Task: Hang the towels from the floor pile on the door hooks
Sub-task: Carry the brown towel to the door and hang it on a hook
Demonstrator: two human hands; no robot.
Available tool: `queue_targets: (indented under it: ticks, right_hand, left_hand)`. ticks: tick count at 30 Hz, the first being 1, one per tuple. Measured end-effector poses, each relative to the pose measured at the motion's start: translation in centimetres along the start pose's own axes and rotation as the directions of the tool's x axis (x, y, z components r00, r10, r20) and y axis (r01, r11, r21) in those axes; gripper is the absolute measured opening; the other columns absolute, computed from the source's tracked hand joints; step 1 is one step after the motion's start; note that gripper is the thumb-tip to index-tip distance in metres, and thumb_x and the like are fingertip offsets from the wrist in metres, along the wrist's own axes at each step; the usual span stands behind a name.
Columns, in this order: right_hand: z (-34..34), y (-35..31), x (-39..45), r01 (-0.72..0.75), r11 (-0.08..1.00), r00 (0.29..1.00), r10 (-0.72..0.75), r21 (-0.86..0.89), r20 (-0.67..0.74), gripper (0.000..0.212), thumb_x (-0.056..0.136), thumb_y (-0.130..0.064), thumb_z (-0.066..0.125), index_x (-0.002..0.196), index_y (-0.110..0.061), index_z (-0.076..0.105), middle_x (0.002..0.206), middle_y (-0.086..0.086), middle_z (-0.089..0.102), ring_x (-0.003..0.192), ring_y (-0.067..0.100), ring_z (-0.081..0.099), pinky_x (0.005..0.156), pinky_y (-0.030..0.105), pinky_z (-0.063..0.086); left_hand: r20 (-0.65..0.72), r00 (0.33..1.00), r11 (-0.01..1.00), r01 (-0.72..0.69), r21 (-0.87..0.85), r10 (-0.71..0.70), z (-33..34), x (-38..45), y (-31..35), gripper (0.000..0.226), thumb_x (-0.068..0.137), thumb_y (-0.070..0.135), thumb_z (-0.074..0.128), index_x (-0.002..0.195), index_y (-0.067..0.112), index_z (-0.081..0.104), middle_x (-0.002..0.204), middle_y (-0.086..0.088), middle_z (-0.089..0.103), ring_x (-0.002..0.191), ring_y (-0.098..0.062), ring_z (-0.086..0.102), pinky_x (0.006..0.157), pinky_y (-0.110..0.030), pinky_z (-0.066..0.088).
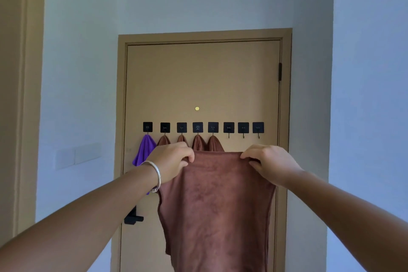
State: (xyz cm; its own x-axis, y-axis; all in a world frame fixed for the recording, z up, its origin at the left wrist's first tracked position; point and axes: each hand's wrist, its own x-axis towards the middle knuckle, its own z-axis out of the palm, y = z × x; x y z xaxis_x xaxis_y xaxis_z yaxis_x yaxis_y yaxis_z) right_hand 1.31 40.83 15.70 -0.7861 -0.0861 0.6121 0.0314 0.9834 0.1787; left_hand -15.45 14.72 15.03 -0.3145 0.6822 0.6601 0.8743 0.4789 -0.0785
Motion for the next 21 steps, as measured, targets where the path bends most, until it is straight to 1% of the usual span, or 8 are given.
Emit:
queue_targets:
  ticks: [4,6,10,12,14,17,19,21]
  right_hand:
    - [3.5,3.1,2.7,-0.022,0.999,1.0,0.022,-0.03,-0.017,0.032,0.096,-0.014,0.048,0.119,-0.033,0.061,0.119,-0.016,0.06,0.102,0.013,0.06,0.086,0.03,0.049]
    - [5.5,4.7,4.0,-0.027,0.999,0.999,0.026,-0.047,-0.037,0.033,0.096,-0.011,0.048,0.116,-0.033,0.061,0.116,-0.015,0.06,0.099,0.015,0.06,0.081,0.028,0.048]
    - [9.5,8.0,7.0,-0.02,0.995,1.0,0.019,-0.102,-0.007,0.041,0.091,0.0,0.049,0.109,-0.035,0.059,0.11,-0.013,0.056,0.095,0.016,0.058,0.076,0.026,0.048]
    - [11.2,9.8,8.6,-0.031,0.994,0.999,0.033,-0.108,0.013,0.045,0.089,0.001,0.049,0.111,-0.037,0.059,0.112,-0.013,0.053,0.098,0.015,0.057,0.078,0.025,0.047]
    - [12.7,11.4,10.4,-0.061,0.993,0.997,0.065,-0.106,0.044,0.052,0.089,0.004,0.048,0.118,-0.038,0.059,0.121,-0.015,0.053,0.106,0.013,0.056,0.085,0.027,0.049]
    - [15.0,13.9,14.0,-0.107,0.987,0.991,0.115,-0.12,0.065,0.061,0.088,0.007,0.044,0.127,-0.037,0.056,0.131,-0.016,0.053,0.117,0.011,0.052,0.097,0.028,0.045]
    - [16.5,15.2,15.9,-0.139,0.981,0.987,0.149,-0.134,0.066,0.061,0.088,0.007,0.042,0.129,-0.036,0.055,0.133,-0.015,0.053,0.12,0.011,0.05,0.099,0.027,0.043]
    - [18.0,16.3,17.4,-0.166,0.975,0.983,0.176,-0.145,0.058,0.06,0.089,0.006,0.041,0.13,-0.036,0.055,0.133,-0.014,0.053,0.12,0.012,0.051,0.099,0.027,0.043]
  left_hand:
    - [0.07,0.993,0.996,-0.092,0.019,0.091,4.4,3.8,-2.3,0.038,0.089,0.006,0.056,0.103,0.041,0.053,0.11,0.025,0.041,0.077,-0.003,0.051,0.066,-0.022,0.04]
    - [0.116,0.985,0.99,-0.133,0.035,0.128,6.9,6.1,-3.5,0.052,0.085,-0.002,0.054,0.107,0.045,0.048,0.114,0.027,0.037,0.075,0.0,0.049,0.065,-0.02,0.039]
    - [0.179,0.969,0.983,-0.179,0.035,0.169,11.6,11.1,-6.0,0.066,0.08,-0.011,0.048,0.112,0.047,0.044,0.118,0.024,0.035,0.075,-0.005,0.046,0.059,-0.022,0.035]
    - [0.207,0.96,0.98,-0.199,0.022,0.19,14.0,13.6,-7.2,0.069,0.079,-0.012,0.046,0.115,0.047,0.043,0.121,0.023,0.034,0.074,-0.007,0.047,0.06,-0.026,0.04]
    - [0.236,0.951,0.978,-0.207,0.0,0.201,16.0,16.1,-8.5,0.073,0.078,-0.014,0.042,0.119,0.047,0.041,0.124,0.023,0.032,0.071,-0.008,0.048,0.059,-0.028,0.043]
    - [0.247,0.944,0.976,-0.214,-0.039,0.217,19.0,20.5,-10.6,0.08,0.076,-0.015,0.038,0.127,0.046,0.039,0.128,0.021,0.034,0.07,-0.008,0.046,0.058,-0.029,0.042]
    - [0.263,0.936,0.971,-0.236,-0.028,0.235,20.9,22.8,-11.6,0.083,0.075,-0.015,0.036,0.135,0.043,0.036,0.13,0.018,0.036,0.074,-0.009,0.042,0.056,-0.022,0.035]
    - [0.266,0.934,0.969,-0.247,0.003,0.238,22.8,24.9,-12.5,0.083,0.077,-0.012,0.035,0.141,0.041,0.033,0.131,0.017,0.037,0.073,-0.009,0.035,0.053,-0.017,0.024]
